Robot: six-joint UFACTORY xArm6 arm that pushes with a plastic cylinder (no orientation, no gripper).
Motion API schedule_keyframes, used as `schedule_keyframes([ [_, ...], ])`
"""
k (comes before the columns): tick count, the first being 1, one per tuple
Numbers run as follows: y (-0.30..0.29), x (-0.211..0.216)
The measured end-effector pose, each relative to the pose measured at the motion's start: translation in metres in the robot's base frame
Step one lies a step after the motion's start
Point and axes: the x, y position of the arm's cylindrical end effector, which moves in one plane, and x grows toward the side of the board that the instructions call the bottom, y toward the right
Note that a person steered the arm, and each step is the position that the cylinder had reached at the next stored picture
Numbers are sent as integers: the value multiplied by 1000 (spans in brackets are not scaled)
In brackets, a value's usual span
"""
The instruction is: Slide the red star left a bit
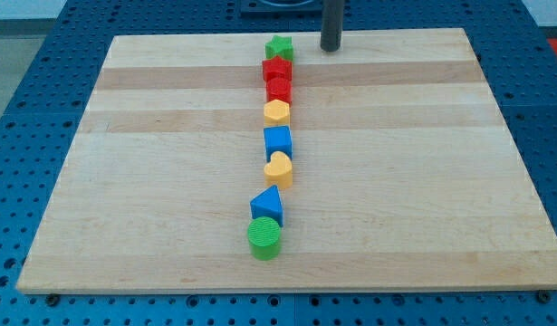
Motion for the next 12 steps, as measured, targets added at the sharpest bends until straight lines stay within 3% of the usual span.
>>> schedule_keyframes([
  [3, -12, 34],
  [8, -130, 40],
  [12, -152, 72],
])
